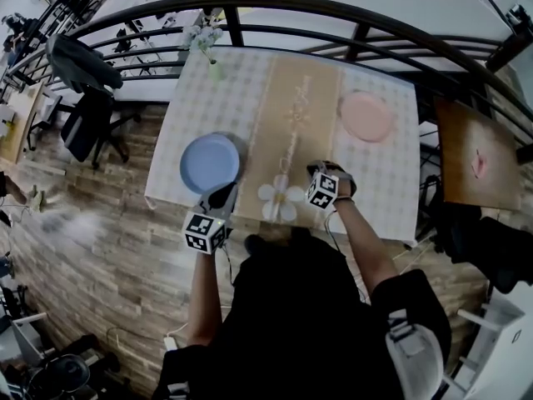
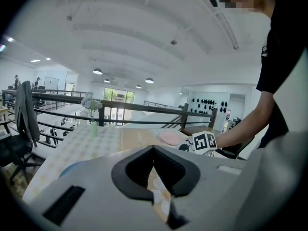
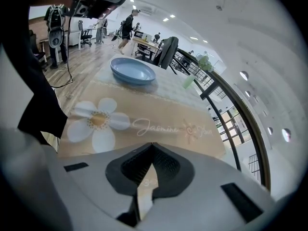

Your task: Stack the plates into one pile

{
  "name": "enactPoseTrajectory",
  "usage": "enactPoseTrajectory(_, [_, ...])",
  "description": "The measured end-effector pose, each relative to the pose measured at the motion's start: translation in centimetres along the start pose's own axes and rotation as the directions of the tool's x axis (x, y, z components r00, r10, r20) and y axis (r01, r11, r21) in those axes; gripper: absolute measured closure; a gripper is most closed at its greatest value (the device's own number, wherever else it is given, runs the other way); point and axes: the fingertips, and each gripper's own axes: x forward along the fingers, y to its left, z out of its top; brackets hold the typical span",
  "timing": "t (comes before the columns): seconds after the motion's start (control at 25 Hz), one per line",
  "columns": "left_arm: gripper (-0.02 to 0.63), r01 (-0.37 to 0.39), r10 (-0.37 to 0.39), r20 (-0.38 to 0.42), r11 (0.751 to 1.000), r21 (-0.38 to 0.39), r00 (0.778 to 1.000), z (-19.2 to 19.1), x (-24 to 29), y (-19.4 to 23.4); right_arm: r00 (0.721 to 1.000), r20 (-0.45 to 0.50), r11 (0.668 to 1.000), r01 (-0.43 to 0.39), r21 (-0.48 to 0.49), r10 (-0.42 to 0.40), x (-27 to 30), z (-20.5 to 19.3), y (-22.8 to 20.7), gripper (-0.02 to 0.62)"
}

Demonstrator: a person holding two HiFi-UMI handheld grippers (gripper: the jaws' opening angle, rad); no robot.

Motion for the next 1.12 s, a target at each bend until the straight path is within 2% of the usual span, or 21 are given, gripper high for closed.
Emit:
enactPoseTrajectory(0.52, [0.606, -0.018, 0.018, 0.004, 1.0, -0.004, 1.0, 1.5, 5.2, -4.5, 1.0, 0.028, 1.0, 0.0, -0.002, 0.0, -0.7, -5.3, -3.6, 0.595])
enactPoseTrajectory(0.8, [0.606, -0.009, 0.009, -0.014, 1.0, -0.014, 1.0, 0.9, 8.9, -6.6, 0.999, 0.037, 1.0, -0.02, 0.0, 0.019, -0.3, -8.1, -4.6, 0.595])
enactPoseTrajectory(1.12, [0.606, 0.007, -0.007, -0.035, 1.0, -0.003, 0.999, 1.2, 11.8, -9.0, 1.0, 0.004, 1.0, -0.002, 0.024, 0.002, -0.6, -13.2, -7.4, 0.595])
